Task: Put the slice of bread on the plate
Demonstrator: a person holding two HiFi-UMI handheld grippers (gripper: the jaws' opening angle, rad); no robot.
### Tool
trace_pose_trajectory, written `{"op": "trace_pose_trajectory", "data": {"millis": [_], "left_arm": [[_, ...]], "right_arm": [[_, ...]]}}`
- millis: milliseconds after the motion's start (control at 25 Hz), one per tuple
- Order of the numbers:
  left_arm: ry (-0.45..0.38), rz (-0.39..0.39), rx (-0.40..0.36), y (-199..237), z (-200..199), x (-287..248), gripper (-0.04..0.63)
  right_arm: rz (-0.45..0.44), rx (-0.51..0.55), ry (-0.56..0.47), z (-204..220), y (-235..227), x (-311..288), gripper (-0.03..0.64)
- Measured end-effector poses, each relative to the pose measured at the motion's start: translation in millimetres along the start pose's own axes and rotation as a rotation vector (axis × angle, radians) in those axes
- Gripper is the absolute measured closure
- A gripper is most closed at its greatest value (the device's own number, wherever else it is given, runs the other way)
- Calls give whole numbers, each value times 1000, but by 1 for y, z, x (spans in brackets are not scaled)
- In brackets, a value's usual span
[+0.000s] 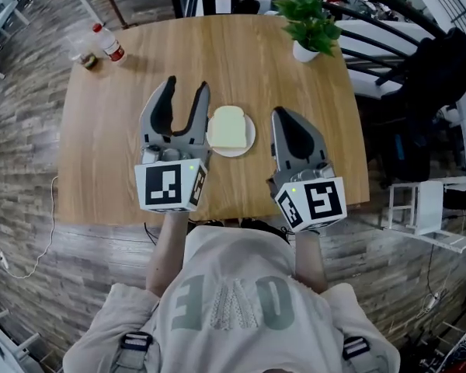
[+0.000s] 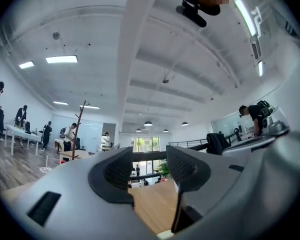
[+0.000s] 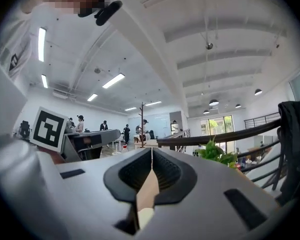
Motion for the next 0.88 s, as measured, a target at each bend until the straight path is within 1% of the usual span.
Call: {"op": "trace_pose_trajectory", "data": {"millis": [80, 120, 200, 240, 320, 480, 680, 800, 880], "left_arm": [[-20, -18, 29, 4, -2, 5, 398], [-26, -27, 47, 5, -3, 7, 439], [-32, -56, 81, 7, -4, 11, 557], [-35, -71, 93, 8, -4, 12, 586], [-47, -78, 115, 8, -5, 14, 588], [-73, -55, 168, 9, -6, 17, 588], [-66, -54, 158, 10, -8, 19, 588], [-55, -55, 150, 11, -6, 18, 588], [-52, -53, 146, 12, -5, 16, 588]], "right_arm": [[-2, 30, -20, -4, 4, -3, 597], [-2, 40, -31, -6, 5, -4, 597], [5, 43, -45, -7, 6, -6, 597], [9, 38, -46, -7, 6, -7, 597], [16, 25, -41, -6, 6, -8, 597], [10, 24, -35, -5, 8, -13, 597], [4, 52, -18, -7, 14, -18, 597], [17, 103, 14, -6, 18, -22, 598], [22, 118, 24, -5, 18, -24, 598]]}}
Point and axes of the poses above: the fingertips, and each gripper's own axes: x backward along the fingers, y to its left, z out of its underside, the point moved 10 cm from there along x, backward along the fingers, and after that the axes turned 4 degrees about y, right-handed, at the moved point
